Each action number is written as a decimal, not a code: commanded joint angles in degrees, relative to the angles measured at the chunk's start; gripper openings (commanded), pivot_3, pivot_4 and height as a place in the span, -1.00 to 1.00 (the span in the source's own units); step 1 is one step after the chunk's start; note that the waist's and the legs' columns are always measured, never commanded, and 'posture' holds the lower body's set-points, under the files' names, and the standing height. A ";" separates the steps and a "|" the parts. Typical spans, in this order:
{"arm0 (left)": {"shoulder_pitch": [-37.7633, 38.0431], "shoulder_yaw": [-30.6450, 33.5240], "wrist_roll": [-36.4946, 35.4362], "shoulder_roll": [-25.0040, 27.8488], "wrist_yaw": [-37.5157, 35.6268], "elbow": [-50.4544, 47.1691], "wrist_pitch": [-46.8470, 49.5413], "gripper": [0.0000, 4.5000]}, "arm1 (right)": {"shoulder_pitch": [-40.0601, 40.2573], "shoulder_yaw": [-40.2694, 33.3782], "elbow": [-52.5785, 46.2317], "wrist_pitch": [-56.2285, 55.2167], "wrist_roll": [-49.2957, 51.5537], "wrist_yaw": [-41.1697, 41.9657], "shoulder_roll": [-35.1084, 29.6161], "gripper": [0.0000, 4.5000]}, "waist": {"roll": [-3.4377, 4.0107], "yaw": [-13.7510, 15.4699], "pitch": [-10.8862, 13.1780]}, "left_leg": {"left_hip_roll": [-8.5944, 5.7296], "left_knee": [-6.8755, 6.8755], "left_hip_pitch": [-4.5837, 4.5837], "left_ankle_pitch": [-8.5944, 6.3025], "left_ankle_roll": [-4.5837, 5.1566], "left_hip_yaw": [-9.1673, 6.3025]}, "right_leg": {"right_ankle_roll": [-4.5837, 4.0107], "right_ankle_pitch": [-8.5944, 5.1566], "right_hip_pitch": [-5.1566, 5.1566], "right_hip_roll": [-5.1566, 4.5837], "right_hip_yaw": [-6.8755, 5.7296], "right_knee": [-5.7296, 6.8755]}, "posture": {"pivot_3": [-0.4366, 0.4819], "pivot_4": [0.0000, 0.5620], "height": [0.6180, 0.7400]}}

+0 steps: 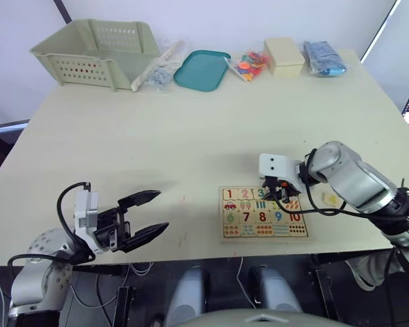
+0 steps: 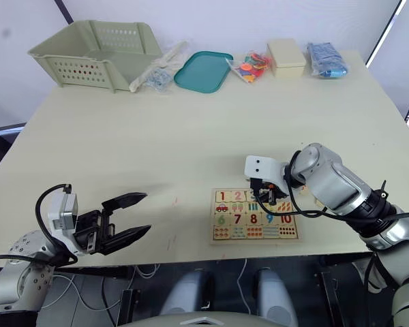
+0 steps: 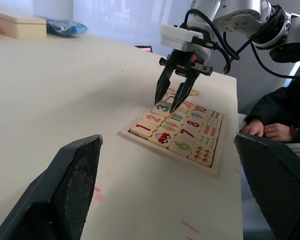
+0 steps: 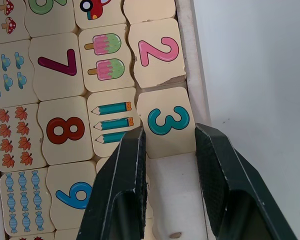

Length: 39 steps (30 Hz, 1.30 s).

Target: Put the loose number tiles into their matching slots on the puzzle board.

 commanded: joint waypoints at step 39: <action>-0.20 0.96 -0.09 0.21 -0.15 -1.77 -1.01 1.00 | 3.02 -9.47 -5.21 -0.97 7.67 1.86 1.13 0.99 | 0.00 0.08 0.02 | 0.00 -0.01 -0.02 0.00 0.00 -0.02 | -0.01 0.00 -0.01 -0.01 -0.02 -0.01 | -0.05 -0.47 1.00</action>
